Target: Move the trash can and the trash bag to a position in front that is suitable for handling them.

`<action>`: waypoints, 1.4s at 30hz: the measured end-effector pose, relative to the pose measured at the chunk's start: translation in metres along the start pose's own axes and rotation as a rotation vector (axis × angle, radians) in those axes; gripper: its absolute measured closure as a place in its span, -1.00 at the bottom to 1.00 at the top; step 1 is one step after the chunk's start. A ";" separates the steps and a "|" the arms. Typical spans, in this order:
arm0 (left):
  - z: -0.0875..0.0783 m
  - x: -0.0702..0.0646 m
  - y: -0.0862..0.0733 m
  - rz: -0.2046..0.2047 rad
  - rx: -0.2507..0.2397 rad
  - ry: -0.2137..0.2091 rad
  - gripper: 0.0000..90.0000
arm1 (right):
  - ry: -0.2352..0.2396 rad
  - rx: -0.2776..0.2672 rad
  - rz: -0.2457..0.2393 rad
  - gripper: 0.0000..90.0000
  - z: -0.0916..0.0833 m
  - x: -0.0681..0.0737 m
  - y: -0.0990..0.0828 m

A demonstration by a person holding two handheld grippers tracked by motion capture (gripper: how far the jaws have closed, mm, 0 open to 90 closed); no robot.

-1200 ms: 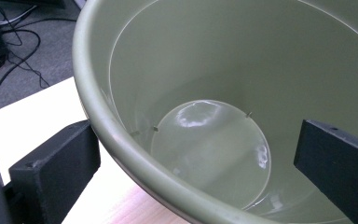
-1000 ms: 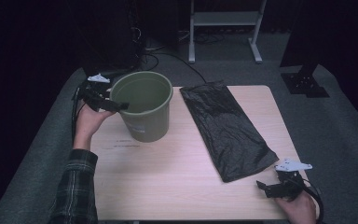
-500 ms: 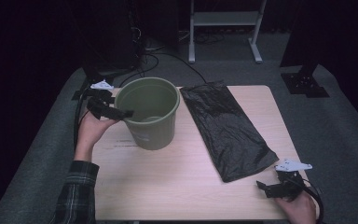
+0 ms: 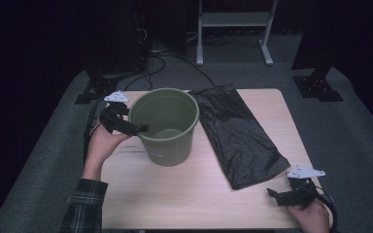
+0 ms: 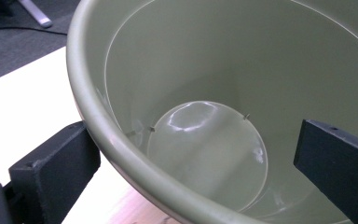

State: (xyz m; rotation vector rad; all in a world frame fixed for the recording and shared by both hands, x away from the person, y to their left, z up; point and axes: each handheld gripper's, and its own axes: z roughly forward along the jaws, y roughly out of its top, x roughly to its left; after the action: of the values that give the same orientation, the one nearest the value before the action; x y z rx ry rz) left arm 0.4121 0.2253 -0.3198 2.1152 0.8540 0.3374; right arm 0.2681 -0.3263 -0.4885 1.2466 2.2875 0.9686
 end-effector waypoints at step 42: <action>0.001 -0.091 -0.012 0.049 -0.019 -0.137 -1.00 | -0.001 0.000 -0.001 -0.98 0.000 0.000 0.000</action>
State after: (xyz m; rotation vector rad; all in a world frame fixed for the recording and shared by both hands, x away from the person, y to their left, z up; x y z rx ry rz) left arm 0.3398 0.1683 -0.3254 2.1176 0.7184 0.2224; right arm 0.2681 -0.3263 -0.4885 1.2462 2.2871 0.9674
